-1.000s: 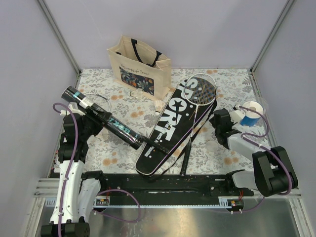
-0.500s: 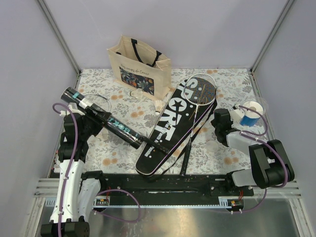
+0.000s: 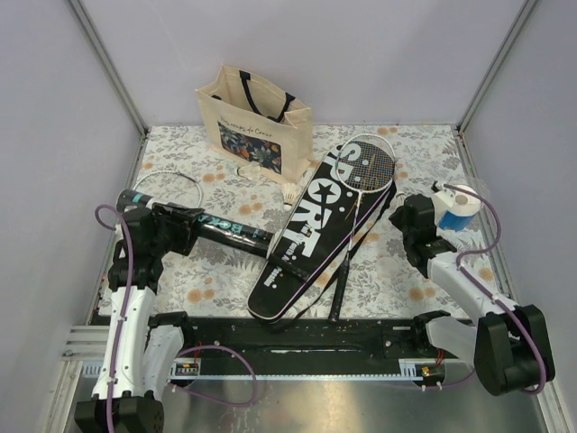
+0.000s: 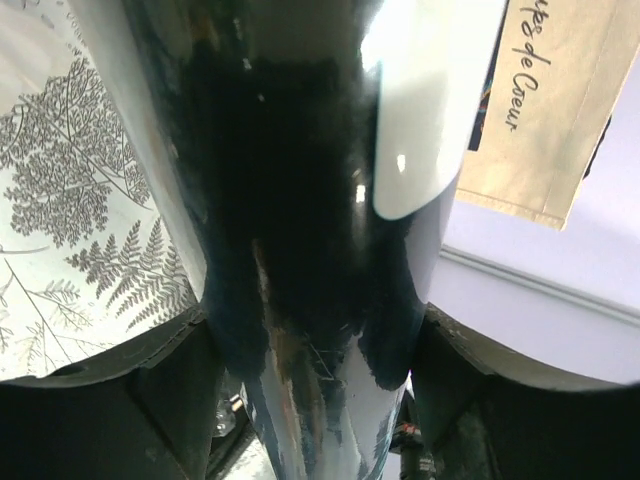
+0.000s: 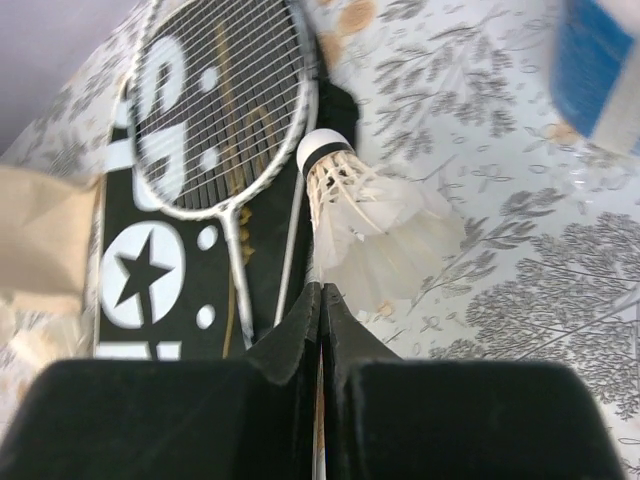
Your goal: Pack up the badminton gear
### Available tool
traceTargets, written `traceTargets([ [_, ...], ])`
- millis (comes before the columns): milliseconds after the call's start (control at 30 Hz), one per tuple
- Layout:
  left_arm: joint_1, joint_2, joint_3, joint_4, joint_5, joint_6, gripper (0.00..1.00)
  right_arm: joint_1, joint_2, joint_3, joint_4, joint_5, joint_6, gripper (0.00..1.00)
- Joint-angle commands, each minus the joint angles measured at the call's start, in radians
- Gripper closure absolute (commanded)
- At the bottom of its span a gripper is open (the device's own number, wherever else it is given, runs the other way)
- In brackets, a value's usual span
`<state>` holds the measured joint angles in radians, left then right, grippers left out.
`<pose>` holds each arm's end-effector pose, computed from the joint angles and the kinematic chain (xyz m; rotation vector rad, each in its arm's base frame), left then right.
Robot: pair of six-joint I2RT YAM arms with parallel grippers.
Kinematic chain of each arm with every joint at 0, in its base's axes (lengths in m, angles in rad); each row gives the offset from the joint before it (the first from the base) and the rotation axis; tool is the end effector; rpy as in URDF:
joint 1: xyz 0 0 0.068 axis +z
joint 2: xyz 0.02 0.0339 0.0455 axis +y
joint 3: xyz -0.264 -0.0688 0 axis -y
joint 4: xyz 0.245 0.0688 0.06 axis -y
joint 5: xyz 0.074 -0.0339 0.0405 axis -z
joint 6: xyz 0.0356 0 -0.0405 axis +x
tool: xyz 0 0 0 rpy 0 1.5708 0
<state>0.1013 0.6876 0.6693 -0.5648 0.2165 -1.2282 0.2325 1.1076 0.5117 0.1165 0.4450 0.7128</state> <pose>0.1528 0.0078 0.2767 -1.2958 1.8686 -0.8613 0.2299 0.0387 0.2129 0.7369 1.8629 0.1488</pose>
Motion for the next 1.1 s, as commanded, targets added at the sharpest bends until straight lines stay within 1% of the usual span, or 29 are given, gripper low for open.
traceTargets([
  [0, 0.012, -0.016, 0.01, 0.022, 0.023, -0.152, 0.67, -0.002, -0.069, 0.115, -0.11, -0.236, -0.124, 1.0],
  [100, 0.018, -0.014, 0.001, 0.013, 0.034, -0.218, 0.67, 0.01, -0.1, 0.146, -0.112, -0.441, -0.171, 1.0],
  [200, 0.021, -0.007, -0.011, 0.009, 0.06, -0.293, 0.67, 0.054, -0.129, 0.151, -0.097, -0.694, -0.205, 1.0],
  [267, 0.021, 0.0, -0.016, 0.023, 0.058, -0.316, 0.67, 0.115, -0.149, 0.16, -0.11, -0.781, -0.239, 1.0],
  [300, 0.021, 0.001, -0.013, 0.028, 0.051, -0.323, 0.67, 0.166, -0.16, 0.163, -0.144, -0.826, -0.254, 1.0],
  [400, 0.023, 0.003, -0.005, 0.014, 0.029, -0.333, 0.67, 0.26, -0.205, 0.162, -0.163, -0.914, -0.266, 1.0],
  [533, 0.024, -0.005, 0.004, -0.018, 0.008, -0.344, 0.67, 0.329, -0.31, 0.151, -0.17, -0.94, -0.256, 1.0],
  [667, 0.021, -0.007, 0.019, -0.047, -0.023, -0.33, 0.67, 0.346, -0.387, 0.156, -0.175, -0.939, -0.253, 1.0],
  [967, 0.023, -0.007, 0.029, -0.069, -0.025, -0.317, 0.67, 0.398, -0.318, 0.2, -0.127, -0.948, -0.222, 1.0],
  [1000, 0.023, -0.01, 0.029, -0.073, -0.026, -0.315, 0.67, 0.407, -0.305, 0.206, -0.088, -0.942, -0.219, 1.0],
  [1067, 0.023, -0.014, 0.024, -0.073, -0.026, -0.315, 0.67, 0.427, -0.279, 0.218, -0.071, -0.931, -0.211, 1.0],
])
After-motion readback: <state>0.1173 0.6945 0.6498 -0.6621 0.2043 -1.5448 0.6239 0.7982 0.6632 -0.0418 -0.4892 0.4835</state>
